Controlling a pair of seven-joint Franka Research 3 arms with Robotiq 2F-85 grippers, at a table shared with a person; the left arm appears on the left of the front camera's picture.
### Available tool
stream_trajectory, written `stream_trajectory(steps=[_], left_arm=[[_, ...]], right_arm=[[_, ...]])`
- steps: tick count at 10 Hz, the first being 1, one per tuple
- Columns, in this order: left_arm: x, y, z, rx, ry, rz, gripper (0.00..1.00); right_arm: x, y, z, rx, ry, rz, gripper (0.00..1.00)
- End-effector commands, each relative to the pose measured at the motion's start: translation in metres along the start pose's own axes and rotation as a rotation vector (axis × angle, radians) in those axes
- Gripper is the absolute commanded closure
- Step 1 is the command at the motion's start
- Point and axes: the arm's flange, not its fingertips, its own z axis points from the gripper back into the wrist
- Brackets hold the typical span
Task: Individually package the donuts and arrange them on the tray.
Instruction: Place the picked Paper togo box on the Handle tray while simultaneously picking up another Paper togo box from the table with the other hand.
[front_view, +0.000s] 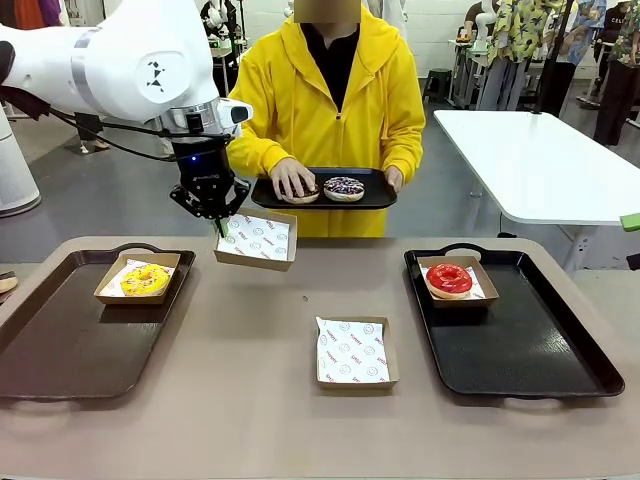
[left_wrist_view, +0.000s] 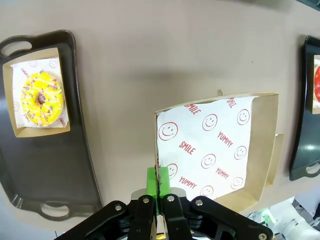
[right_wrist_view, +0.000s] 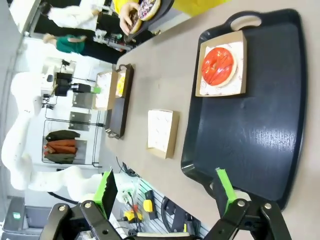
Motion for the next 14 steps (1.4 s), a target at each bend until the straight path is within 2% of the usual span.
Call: stream_trajectory(steps=[1, 2, 3, 14], left_arm=[[0.0098, -0.0027, 0.0030, 0.020, -0.012, 0.009, 1.00], [0.0000, 0.0000, 0.0000, 0.000, 0.000, 0.000, 1.00], [0.0000, 0.0000, 0.0000, 0.000, 0.000, 0.000, 1.00], [0.0000, 0.0000, 0.0000, 0.000, 0.000, 0.000, 1.00]], right_arm=[[-0.0080, -0.0070, -0.0053, 0.038, -0.022, 0.005, 0.00], [-0.0081, -0.0088, -0.0065, 0.042, -0.033, 0.028, 0.00], [-0.0045, -0.0037, 0.0004, 0.004, -0.004, -0.007, 0.00], [-0.0045, -0.0037, 0.0004, 0.004, -0.004, -0.007, 0.00]])
